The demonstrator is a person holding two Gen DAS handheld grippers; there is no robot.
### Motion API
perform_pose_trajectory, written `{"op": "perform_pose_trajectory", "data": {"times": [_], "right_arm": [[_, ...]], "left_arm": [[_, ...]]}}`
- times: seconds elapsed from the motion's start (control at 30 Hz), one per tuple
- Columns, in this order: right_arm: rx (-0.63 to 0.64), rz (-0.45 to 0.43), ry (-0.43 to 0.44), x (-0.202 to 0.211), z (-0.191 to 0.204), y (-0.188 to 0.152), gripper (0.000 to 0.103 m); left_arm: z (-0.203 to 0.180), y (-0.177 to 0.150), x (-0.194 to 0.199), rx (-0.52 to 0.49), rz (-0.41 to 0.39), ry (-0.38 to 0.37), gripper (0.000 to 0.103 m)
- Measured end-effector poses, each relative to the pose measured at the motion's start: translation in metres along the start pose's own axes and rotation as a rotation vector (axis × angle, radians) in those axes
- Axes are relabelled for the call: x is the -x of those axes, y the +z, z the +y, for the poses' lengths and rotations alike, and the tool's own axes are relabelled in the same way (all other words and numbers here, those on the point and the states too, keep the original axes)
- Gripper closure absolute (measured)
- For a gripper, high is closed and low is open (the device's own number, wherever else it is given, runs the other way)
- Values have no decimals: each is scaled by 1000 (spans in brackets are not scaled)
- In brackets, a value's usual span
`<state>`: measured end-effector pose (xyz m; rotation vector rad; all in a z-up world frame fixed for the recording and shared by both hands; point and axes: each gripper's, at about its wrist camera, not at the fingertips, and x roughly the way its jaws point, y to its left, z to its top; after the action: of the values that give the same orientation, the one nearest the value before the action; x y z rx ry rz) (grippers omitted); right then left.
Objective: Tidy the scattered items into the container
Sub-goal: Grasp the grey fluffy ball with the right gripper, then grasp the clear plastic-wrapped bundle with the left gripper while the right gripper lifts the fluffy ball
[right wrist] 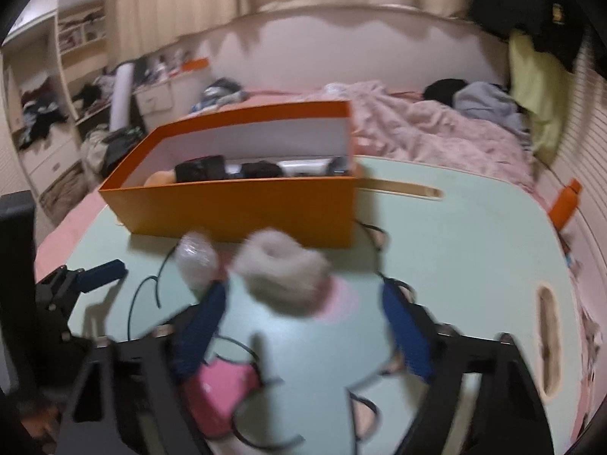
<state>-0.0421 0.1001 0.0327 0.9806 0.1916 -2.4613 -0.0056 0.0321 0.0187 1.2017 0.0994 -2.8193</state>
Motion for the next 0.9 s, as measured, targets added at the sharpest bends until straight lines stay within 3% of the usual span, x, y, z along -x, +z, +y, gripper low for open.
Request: {"op": "perform_pose_trajectory", "data": {"times": [0.13, 0.17, 0.2, 0.23, 0.3, 0.4, 0.47, 0.57, 0.67, 0.73, 0.83, 0.87, 0.9], "right_arm": [[34, 21, -32, -19, 8, 10, 34], [40, 21, -56, -23, 8, 9, 46], [35, 28, -54, -25, 6, 8, 66], [12, 39, -38, -25, 2, 5, 75], [-37, 27, 7, -18, -7, 0, 78], [-83, -35, -6, 4, -19, -8, 78], [-99, -63, -3, 15, -24, -12, 78], [-118, -88, -1, 25, -29, -17, 78], [-127, -105, 8, 33, -28, -22, 78], [-122, -108, 10, 33, -26, -20, 78], [-132, -103, 21, 31, -28, -20, 78], [-134, -102, 24, 31, -28, -20, 78], [-136, -101, 24, 30, -29, -20, 78]], "left_arm": [[0, 0, -1, -7, -1, -13, 1], [-1, 0, -1, -9, -1, -16, 1], [-1, 0, -1, -13, -1, -20, 1], [-1, 0, 0, -17, -2, -26, 1], [3, -1, 3, -11, -15, -67, 1], [10, -3, 11, 20, -58, -172, 1], [11, -2, 15, 21, -74, -184, 1], [7, 1, 17, -6, -86, -200, 21], [-3, 5, 12, -55, -50, -202, 29], [-8, 9, 9, -75, -33, -206, 47], [-14, 16, 6, -100, -15, -202, 54], [-14, 18, 4, -102, -14, -201, 60], [-15, 20, 3, -104, -14, -199, 81]]}}
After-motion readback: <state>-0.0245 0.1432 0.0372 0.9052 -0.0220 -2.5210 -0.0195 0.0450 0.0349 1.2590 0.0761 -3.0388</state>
